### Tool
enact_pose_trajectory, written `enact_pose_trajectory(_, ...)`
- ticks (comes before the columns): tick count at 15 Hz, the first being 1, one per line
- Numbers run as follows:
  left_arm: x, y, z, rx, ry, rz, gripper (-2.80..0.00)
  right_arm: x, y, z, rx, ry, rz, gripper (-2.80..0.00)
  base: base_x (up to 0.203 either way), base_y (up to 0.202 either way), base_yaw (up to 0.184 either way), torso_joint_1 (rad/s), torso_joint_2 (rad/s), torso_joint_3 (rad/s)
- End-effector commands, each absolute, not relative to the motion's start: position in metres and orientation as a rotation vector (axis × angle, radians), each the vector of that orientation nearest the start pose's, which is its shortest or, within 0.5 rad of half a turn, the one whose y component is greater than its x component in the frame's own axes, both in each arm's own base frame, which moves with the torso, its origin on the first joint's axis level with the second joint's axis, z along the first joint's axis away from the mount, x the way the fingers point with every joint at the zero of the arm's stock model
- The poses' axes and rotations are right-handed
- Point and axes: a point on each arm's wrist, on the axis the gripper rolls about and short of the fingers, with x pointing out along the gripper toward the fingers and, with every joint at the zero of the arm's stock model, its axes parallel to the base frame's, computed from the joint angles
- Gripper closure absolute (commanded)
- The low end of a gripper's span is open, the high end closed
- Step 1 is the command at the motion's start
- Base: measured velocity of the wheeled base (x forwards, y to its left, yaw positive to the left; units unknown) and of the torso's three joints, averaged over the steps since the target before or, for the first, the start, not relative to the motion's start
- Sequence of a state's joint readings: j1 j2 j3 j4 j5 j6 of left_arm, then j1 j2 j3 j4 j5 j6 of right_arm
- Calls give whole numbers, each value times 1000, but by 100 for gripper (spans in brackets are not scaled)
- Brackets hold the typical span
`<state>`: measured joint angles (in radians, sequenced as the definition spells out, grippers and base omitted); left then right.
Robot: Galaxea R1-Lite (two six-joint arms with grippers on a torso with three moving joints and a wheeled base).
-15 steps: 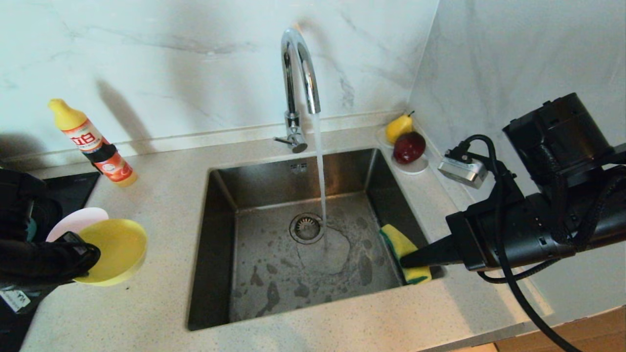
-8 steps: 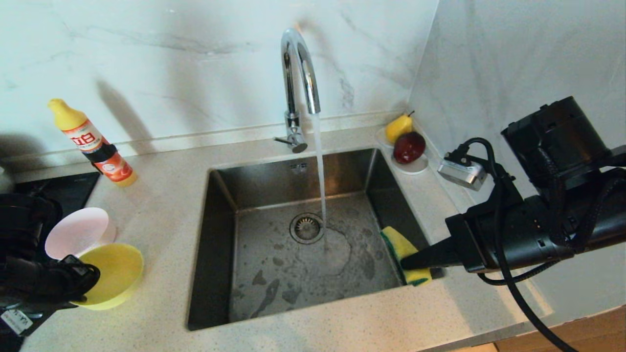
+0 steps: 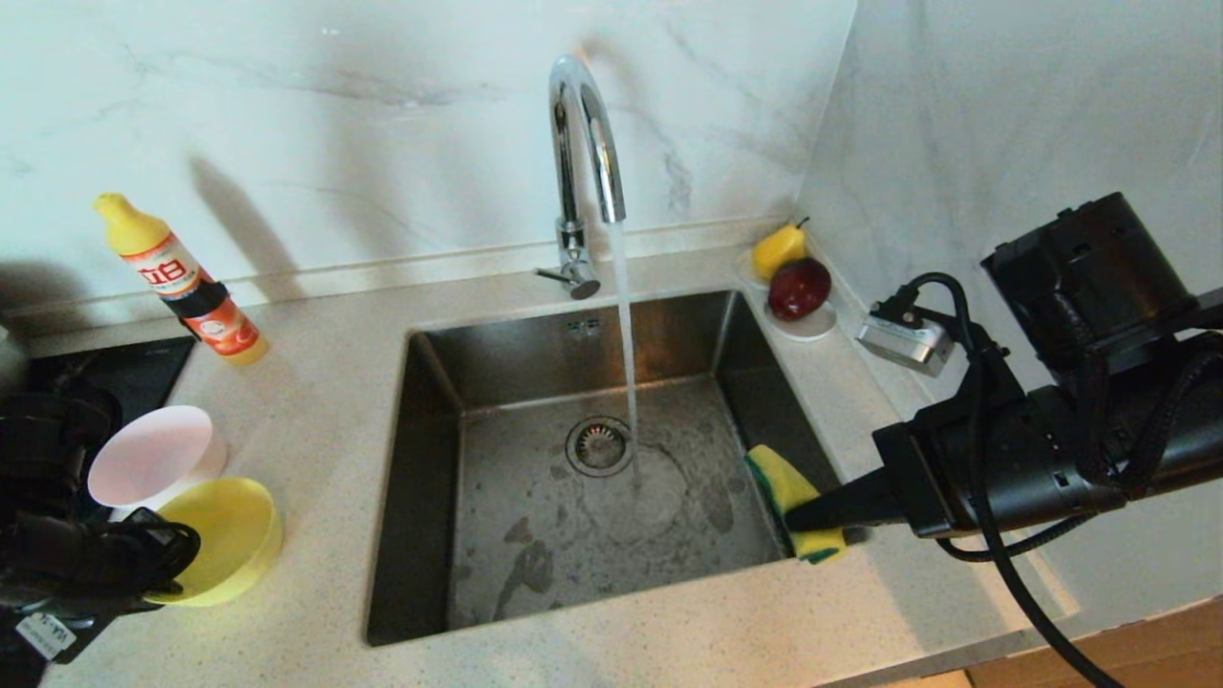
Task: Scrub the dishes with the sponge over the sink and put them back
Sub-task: Place the bowl on the table, then put down the sponge
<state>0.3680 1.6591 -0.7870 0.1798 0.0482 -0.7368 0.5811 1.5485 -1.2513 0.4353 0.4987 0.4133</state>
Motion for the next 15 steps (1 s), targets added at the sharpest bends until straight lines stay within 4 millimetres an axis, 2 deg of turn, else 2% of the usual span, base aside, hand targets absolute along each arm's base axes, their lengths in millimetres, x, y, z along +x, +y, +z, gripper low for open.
enact_pose_trajectory(1,229,92,128,-834,848,757,-280,208,150,254,325,969,857,0,0,0,0,0,0,0)
enact_pose_trajectory(6,214,86,168,-831,704,695,-280,209,150,254,323,970,855,0,0,0,0,0,0,0)
enact_pose_trajectory(9,210,84,212,-802,577,641,-280,209,150,254,322,971,855,0,0,0,0,0,0,0)
enact_pose_trajectory(10,207,82,226,-791,547,622,0,209,150,254,322,971,855,0,0,0,0,0,0,0)
enact_pose_trajectory(13,211,80,267,-691,461,494,0,208,150,255,322,965,857,0,0,0,0,0,0,0)
enact_pose_trajectory(15,223,74,274,-476,484,383,0,208,149,254,323,970,855,0,0,0,0,0,0,0)
